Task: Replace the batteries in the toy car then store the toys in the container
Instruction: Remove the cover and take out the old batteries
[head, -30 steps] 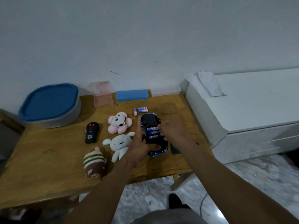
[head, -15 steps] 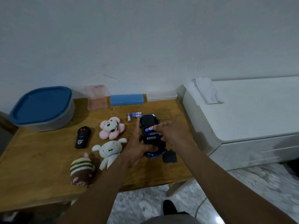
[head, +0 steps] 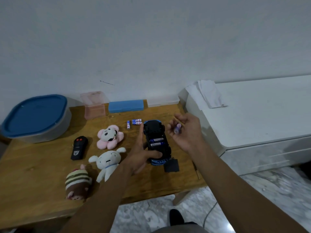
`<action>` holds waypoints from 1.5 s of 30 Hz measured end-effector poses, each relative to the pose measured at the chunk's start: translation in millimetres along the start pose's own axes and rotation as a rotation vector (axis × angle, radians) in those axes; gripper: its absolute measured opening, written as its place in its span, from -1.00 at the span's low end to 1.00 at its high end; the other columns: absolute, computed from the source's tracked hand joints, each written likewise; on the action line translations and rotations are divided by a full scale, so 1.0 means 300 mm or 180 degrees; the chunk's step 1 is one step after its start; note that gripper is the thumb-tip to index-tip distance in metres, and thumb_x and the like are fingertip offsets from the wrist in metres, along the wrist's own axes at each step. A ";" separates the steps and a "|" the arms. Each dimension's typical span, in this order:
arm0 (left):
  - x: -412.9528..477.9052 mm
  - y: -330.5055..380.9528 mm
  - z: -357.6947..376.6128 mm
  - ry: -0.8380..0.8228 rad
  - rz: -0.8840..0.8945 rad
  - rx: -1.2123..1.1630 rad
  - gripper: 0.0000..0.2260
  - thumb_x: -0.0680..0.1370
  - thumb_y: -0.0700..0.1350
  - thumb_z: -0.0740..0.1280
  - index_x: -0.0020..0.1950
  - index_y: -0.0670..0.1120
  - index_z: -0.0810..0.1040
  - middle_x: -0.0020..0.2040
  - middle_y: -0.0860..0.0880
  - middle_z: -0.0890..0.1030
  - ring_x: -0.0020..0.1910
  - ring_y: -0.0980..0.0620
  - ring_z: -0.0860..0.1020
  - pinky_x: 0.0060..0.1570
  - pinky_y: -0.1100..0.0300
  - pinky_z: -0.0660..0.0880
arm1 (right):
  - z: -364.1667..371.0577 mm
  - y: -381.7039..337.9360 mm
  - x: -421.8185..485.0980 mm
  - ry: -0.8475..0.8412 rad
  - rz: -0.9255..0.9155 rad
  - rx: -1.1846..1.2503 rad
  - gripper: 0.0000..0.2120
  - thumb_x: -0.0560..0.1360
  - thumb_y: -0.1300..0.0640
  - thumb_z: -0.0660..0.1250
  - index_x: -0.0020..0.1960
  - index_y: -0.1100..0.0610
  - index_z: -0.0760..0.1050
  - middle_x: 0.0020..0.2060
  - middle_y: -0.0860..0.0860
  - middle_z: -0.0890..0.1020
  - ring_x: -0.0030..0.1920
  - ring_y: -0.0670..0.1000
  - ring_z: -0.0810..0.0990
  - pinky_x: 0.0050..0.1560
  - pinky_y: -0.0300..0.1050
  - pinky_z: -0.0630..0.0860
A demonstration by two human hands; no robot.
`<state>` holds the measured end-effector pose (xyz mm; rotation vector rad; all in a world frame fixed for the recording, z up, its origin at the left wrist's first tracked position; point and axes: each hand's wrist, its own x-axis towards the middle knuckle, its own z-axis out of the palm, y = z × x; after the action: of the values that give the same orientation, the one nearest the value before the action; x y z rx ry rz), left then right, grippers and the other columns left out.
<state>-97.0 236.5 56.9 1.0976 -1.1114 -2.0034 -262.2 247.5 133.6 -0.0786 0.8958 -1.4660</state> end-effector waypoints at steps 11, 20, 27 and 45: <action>-0.027 0.033 -0.059 -0.0610 -0.0272 0.0112 0.08 0.35 -0.56 0.37 0.49 0.39 0.04 0.40 -0.14 0.43 0.28 -0.23 0.52 0.17 -0.23 0.51 | -0.037 0.032 0.044 -0.1970 -0.2007 -0.6757 -0.72 0.50 0.17 0.22 0.15 -0.08 0.52 -0.07 -0.03 0.58 -0.09 -0.04 0.53 -0.09 -0.08 0.52; -0.059 0.052 -0.104 -0.0694 -0.0346 0.0184 0.05 0.36 -0.61 0.33 0.50 0.35 0.09 0.38 -0.09 0.44 0.26 -0.18 0.55 0.19 -0.22 0.50 | 0.021 0.055 0.038 -0.2672 -0.1910 -0.7325 -0.63 0.51 0.15 0.20 0.28 -0.13 0.38 -0.01 -0.03 0.53 -0.15 -0.04 0.48 -0.19 -0.13 0.49; -0.082 0.052 -0.092 -0.0758 -0.0288 0.0279 0.03 0.38 -0.61 0.31 0.51 0.33 0.10 0.36 -0.03 0.47 0.26 -0.14 0.54 0.20 -0.18 0.50 | 0.030 0.061 0.044 -0.2964 -0.1953 -0.7289 -0.74 0.53 0.03 0.15 0.20 -0.17 0.38 -0.15 -0.08 0.48 -0.21 -0.04 0.48 -0.28 -0.18 0.42; -0.063 0.044 -0.132 -0.0542 -0.0050 0.0210 0.04 0.37 -0.56 0.35 0.52 0.32 0.03 0.38 -0.13 0.47 0.27 -0.22 0.53 0.24 -0.22 0.47 | -0.002 0.080 0.023 -0.0310 0.0094 -0.0739 -0.85 0.54 0.07 0.24 -0.16 0.11 0.44 -0.37 0.01 0.48 -0.46 -0.08 0.39 -0.50 -0.24 0.34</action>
<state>-52.1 230.0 63.4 0.9850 -1.2670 -2.1178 -243.9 245.7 116.6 -0.3051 0.9802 -1.3148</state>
